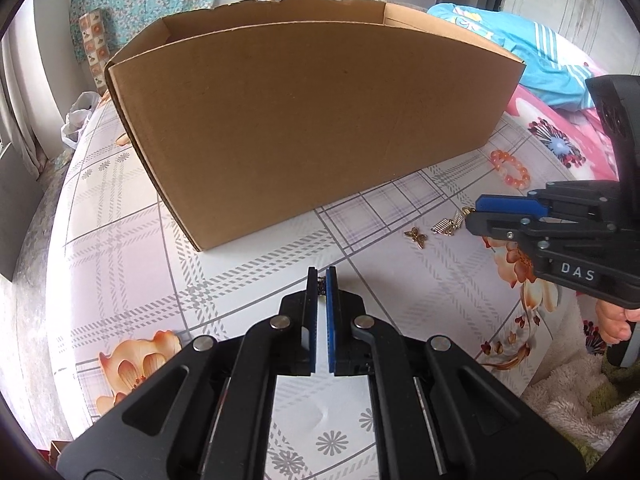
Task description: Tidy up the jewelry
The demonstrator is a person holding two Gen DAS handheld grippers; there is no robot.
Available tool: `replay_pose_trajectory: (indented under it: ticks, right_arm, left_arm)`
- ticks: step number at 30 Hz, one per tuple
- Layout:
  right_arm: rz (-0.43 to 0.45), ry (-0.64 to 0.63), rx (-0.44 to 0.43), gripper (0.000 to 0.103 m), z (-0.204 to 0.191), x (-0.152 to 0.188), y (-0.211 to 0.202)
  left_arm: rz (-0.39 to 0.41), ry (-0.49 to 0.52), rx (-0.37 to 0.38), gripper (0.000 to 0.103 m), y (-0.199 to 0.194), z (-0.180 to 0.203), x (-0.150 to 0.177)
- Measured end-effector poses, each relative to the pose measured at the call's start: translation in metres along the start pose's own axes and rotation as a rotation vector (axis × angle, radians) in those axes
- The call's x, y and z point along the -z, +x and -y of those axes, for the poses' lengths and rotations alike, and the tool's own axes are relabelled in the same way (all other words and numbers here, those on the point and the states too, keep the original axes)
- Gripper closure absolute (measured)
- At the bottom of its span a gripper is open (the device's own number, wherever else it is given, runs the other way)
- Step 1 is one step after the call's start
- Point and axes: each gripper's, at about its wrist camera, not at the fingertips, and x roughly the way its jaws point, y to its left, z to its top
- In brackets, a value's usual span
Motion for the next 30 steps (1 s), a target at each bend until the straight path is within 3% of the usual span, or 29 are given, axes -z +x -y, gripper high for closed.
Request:
replay_pose_trajectory:
  ticks: [11,30]
  right_arm:
    - [-0.006,-0.057,-0.016,0.088,-0.008,-0.003,0.004]
    - [0.019,0.083,-0.088,0.088,0.030,0.009,-0.029]
  left_arm:
    - [-0.001,-0.004,0.004,0.100,0.000,-0.001,-0.002]
    - [-0.038,-0.012,-0.021,0.100,0.006,0.007,-0.009]
